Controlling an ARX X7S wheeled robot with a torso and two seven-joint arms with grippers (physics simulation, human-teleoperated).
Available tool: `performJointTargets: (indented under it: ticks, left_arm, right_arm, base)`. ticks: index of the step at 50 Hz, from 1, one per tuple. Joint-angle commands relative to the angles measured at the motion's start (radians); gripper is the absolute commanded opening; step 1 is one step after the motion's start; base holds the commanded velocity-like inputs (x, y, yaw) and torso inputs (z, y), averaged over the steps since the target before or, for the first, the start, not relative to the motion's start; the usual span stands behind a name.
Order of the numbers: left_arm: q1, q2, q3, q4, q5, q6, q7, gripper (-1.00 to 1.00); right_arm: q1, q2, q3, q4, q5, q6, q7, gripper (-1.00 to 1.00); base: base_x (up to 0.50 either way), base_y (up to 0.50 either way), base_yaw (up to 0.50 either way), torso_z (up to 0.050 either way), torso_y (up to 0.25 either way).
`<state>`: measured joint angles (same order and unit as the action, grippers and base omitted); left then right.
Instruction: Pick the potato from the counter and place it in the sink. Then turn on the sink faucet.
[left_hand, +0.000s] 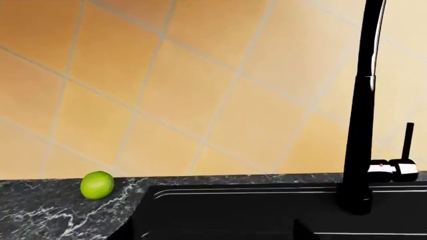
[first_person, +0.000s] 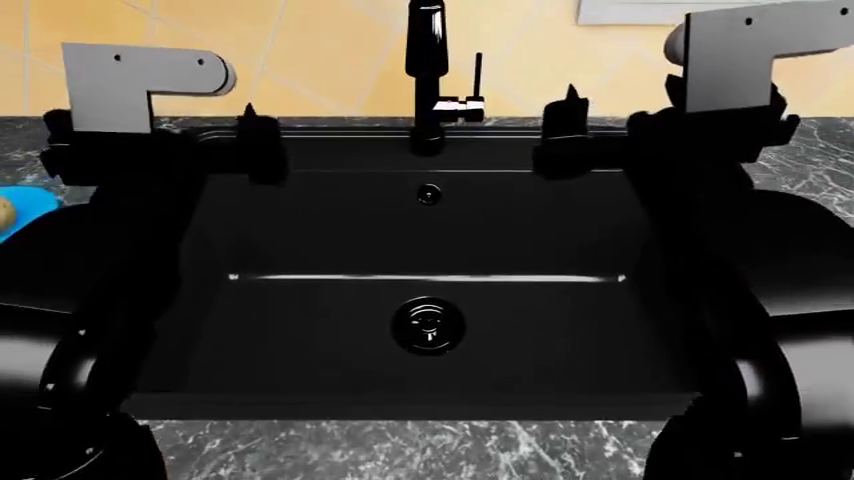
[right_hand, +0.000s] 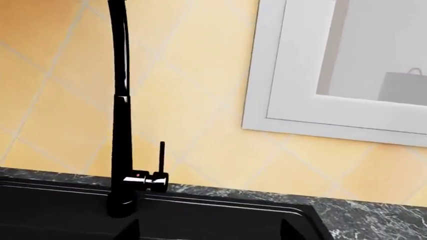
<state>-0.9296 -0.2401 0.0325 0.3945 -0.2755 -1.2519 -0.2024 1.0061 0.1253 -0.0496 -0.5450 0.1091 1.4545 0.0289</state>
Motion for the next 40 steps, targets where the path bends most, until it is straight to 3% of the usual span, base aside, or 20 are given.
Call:
performJointTargets:
  ticks: [1,10,21,26,40]
  left_arm:
    - [-0.105,0.006,0.053,-0.233,0.031,0.130,0.019,1.00]
    - [-0.182,0.026,0.081,-0.422,0.063,0.256,0.022,1.00]
    - [-0.332,0.070,0.153,-0.820,0.127,0.487,0.037,1.00]
    - [-0.369,0.085,0.161,-0.893,0.130,0.530,0.042,1.00]
    - [-0.463,0.109,0.196,-1.104,0.153,0.644,0.053,1.00]
  right_arm:
    - [0.081,0.007,0.012,0.212,0.012,-0.100,-0.029,1.00]
    - [0.161,0.030,-0.045,0.476,0.003,-0.237,-0.057,1.00]
    - [0.289,0.010,-0.076,0.826,-0.019,-0.433,-0.053,1.00]
    - [0.323,0.006,-0.055,0.880,-0.015,-0.477,-0.043,1.00]
    - [0.362,0.023,-0.073,0.991,-0.027,-0.527,-0.036,1.00]
  base:
    - [0.00,0.00,0.00,0.000,0.000]
    - [0.00,0.00,0.00,0.000,0.000]
    - [0.00,0.00,0.00,0.000,0.000]
    - [0.02,0.00,0.00,0.000,0.000]
    - [0.49,0.00,0.00,0.000,0.000]
